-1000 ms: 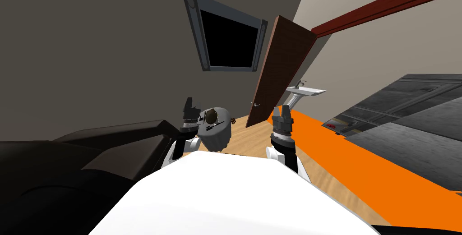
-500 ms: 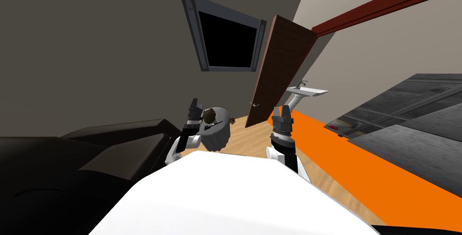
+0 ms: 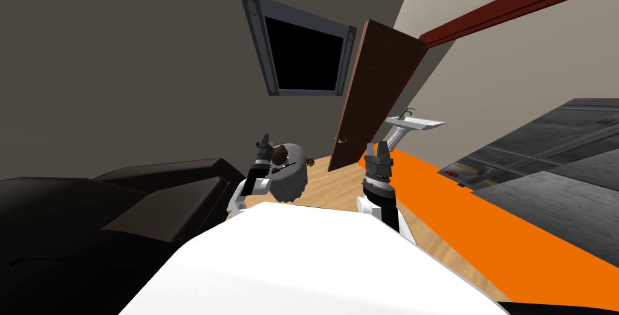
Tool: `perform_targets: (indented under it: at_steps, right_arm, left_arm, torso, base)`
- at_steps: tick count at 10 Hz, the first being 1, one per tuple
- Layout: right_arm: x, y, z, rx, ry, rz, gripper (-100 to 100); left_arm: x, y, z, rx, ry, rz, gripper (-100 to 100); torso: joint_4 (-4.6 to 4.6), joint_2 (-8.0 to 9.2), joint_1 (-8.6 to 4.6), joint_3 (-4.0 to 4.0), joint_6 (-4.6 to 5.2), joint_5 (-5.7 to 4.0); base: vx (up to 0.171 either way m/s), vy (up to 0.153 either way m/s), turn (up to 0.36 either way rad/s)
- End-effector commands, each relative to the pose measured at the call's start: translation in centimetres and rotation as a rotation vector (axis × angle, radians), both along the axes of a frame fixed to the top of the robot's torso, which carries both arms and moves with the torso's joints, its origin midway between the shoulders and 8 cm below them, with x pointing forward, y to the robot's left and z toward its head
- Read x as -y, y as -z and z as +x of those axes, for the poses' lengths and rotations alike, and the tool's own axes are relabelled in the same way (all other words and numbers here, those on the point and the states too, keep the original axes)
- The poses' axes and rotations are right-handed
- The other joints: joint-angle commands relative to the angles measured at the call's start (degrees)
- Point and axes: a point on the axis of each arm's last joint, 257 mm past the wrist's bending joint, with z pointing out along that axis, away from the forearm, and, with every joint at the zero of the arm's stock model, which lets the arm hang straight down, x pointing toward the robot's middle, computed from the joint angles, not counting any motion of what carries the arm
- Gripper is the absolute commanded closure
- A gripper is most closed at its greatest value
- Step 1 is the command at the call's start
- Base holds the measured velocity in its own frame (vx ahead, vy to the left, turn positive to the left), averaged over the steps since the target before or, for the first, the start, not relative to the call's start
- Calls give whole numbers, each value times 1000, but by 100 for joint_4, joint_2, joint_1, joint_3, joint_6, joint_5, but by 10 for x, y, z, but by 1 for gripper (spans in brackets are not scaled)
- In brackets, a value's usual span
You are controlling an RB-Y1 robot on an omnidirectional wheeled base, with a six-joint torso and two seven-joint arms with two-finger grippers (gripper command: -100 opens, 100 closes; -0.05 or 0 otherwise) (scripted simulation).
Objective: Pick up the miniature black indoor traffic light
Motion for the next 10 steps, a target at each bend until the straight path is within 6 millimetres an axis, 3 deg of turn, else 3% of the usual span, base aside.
perform_targets:
  at_steps: [1, 2, 9, 10]
  right_arm:
    - [0, 0, 0, 0, 0, 0, 0]
    - [0, 0, 0, 0, 0, 0, 0]
    - [0, 0, 0, 0, 0, 0, 0]
    - [0, 0, 0, 0, 0, 0, 0]
  left_arm:
    - [-9, 15, 11, -54, -12, -14, -100]
    - [-9, 16, 11, -60, -13, -15, -100]
    - [-46, 104, 58, -332, -74, -98, -100]
    - [-46, 106, 58, -339, -76, -99, -100]
  torso:
    - [0, 0, 0, 0, 0, 0]
    - [-1, -3, -5, -2, 0, 0]
    - [0, -1, -4, -1, 1, -1]
    - [-2, -7, -2, -4, 0, 0]
  base:
    - [25, -77, 54]
    - [11, -67, 34]
    - [14, -80, 64]
    - [26, -55, 31]
